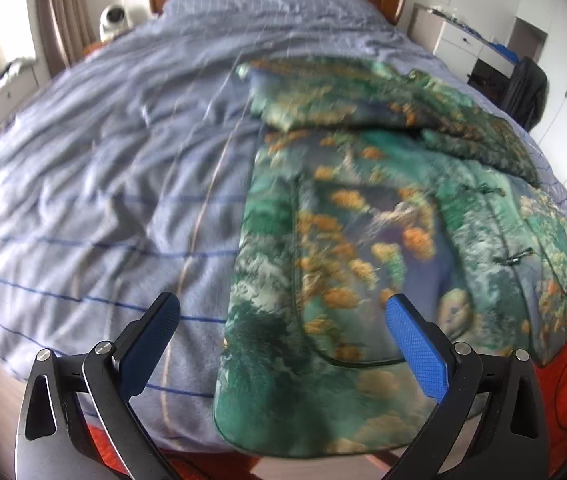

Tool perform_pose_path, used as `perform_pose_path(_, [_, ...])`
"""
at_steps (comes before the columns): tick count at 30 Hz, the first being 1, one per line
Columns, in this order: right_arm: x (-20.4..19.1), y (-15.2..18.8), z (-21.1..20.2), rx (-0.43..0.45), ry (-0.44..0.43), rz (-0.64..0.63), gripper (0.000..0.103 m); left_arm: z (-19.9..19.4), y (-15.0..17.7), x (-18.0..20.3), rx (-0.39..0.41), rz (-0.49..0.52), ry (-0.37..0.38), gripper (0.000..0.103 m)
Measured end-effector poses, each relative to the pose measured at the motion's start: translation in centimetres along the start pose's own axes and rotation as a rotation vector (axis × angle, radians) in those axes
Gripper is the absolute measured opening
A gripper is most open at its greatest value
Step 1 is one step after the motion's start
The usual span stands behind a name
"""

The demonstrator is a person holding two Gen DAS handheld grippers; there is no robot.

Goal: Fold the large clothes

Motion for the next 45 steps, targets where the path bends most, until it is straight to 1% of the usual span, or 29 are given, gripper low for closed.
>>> perform_pose_path(3, [3.2, 2.5, 1.5, -0.098, -0.037, 0.106, 0.077, 1.6, 0.8, -0.5, -0.039, -0.031, 0.027, 0.102])
perform_pose_path(6, [4.3, 4.8, 3.0, -0.183, -0.118, 0.171, 0.077, 2.5, 2.0, 0.1, -0.088, -0.026, 0.093, 0.102])
perform_pose_path(8, [4.2, 5.6, 3.7, -0.210, -0.148, 0.179, 0.077, 2.9, 2.8, 0.7, -0.109, 0.002, 0.109, 0.102])
perform_pose_path(10, [3.6, 6.3, 4.5, -0.239, -0.183, 0.171, 0.077, 3.3, 3.3, 1.3, -0.108, 0.038, 0.094, 0.102])
perform_pose_path(14, [1.6, 6.6, 5.2, -0.258, -0.276, 0.158, 0.079, 3.8, 3.6, 1.6, -0.132, 0.032, 0.090, 0.103])
perform_pose_path(19, [1.1, 6.5, 5.4, -0.283, -0.288, 0.109, 0.079, 4.4, 3.8, 1.6, -0.144, 0.037, 0.073, 0.103])
perform_pose_path(22, [1.5, 6.9, 5.6, -0.319, -0.251, 0.064, 0.079, 4.8, 3.9, 1.5, -0.155, 0.035, 0.066, 0.103])
perform_pose_path(29, [1.0, 6.6, 6.0, -0.358, -0.276, 0.051, 0.079, 4.8, 3.8, 1.4, -0.164, 0.045, 0.059, 0.103])
perform_pose_path(33, [0.7, 6.9, 6.1, -0.384, -0.265, 0.009, 0.079, 4.3, 4.2, 1.8, -0.185, 0.044, 0.042, 0.103])
perform_pose_path(37, [0.5, 7.1, 6.2, -0.396, -0.297, 0.028, 0.079, 4.0, 4.5, 2.1, -0.219, 0.068, 0.052, 0.102])
perform_pose_path(38, [0.5, 7.2, 6.1, -0.400, -0.304, 0.026, 0.079, 3.8, 4.6, 2.2, -0.229, 0.072, 0.056, 0.101])
perform_pose_path(40, [0.3, 7.2, 5.9, -0.407, -0.317, 0.011, 0.078, 3.3, 4.7, 2.5, -0.238, 0.085, 0.065, 0.088])
perform_pose_path(41, [0.3, 7.2, 5.7, -0.407, -0.321, 0.006, 0.078, 3.1, 4.8, 2.6, -0.242, 0.092, 0.068, 0.085])
perform_pose_path(43, [0.2, 7.2, 5.6, -0.410, -0.324, 0.003, 0.077, 2.9, 4.9, 2.8, -0.245, 0.101, 0.072, 0.072])
perform_pose_path(44, [0.0, 7.1, 5.7, -0.412, -0.326, 0.006, 0.075, 2.8, 4.9, 2.9, -0.248, 0.098, 0.073, 0.069])
perform_pose_path(45, [0.0, 7.1, 5.8, -0.413, -0.329, 0.011, 0.067, 2.7, 4.8, 3.1, -0.251, 0.093, 0.079, 0.063])
Point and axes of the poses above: each gripper's, at about its wrist camera, not at the fingertips, and z roughly the way its jaws point, x to its right, y to its underside, the point moved 8 cm from there along z, roughly the way its jaws point, and after that the axes turned 9 degrees about -z, right-handed, at the moved point
